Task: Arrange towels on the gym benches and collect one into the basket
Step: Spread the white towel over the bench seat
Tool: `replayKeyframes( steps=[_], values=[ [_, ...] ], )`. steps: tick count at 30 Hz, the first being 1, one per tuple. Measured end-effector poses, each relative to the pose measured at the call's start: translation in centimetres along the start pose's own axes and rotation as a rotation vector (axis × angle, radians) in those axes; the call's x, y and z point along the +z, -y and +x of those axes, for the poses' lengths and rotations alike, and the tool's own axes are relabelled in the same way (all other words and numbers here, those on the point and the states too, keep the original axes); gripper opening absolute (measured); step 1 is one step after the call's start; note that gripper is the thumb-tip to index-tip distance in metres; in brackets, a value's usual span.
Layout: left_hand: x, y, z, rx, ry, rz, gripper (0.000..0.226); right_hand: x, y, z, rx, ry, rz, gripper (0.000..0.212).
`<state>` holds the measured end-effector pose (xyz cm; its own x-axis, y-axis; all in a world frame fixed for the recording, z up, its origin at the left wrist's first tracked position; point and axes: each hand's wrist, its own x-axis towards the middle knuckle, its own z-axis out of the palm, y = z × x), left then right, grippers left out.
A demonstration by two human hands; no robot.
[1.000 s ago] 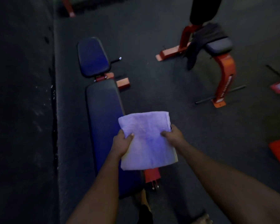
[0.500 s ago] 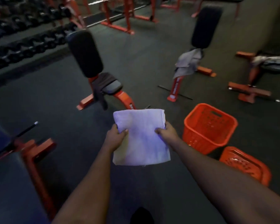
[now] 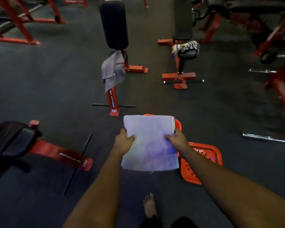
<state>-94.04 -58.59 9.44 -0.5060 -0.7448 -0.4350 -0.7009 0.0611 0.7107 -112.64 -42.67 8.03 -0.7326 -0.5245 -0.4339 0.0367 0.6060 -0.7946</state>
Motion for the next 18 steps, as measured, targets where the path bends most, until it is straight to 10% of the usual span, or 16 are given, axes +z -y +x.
replayKeyframes(
  steps=[6,18],
  values=[
    [4.7,-4.2,10.3,-0.013,0.094,0.120,0.046,-1.8,-2.7,11.2,0.144,-0.024,-0.078,0.064],
    [9.6,-5.6,22.7,-0.181,0.052,0.244,0.037,-1.3,-4.7,26.0,0.371,0.081,-0.402,0.041]
  ],
)
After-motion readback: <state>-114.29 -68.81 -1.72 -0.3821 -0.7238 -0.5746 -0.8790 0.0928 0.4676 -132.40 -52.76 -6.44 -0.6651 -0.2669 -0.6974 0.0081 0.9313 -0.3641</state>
